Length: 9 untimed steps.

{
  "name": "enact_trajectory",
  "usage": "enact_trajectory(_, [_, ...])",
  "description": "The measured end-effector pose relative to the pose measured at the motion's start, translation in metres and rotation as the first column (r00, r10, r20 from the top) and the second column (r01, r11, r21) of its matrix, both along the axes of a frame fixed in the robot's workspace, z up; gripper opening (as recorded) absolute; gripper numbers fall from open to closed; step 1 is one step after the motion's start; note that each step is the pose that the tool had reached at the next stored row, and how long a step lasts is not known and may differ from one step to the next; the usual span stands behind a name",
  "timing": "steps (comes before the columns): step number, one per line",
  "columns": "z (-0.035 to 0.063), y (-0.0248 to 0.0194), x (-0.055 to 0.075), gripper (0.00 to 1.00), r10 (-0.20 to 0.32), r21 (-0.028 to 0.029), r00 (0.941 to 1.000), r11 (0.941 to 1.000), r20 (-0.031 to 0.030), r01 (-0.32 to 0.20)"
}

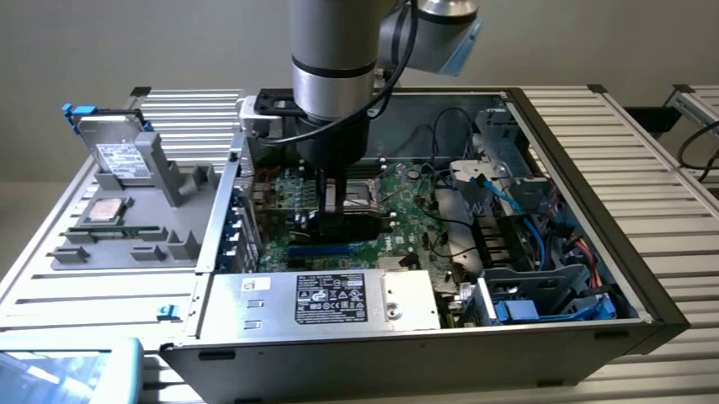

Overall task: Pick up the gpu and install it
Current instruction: 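Insert the gpu into the slot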

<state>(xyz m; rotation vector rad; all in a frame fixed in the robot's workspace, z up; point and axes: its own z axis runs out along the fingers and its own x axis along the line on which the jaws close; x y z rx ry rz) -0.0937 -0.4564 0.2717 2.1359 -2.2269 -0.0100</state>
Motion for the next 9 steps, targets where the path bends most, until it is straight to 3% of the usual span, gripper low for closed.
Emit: enact_trajectory(9, [-0.0033,-0.0010,-0.0034,0.28,0.000,0.0036,1.0000,1.0000,0.0001,0.000])
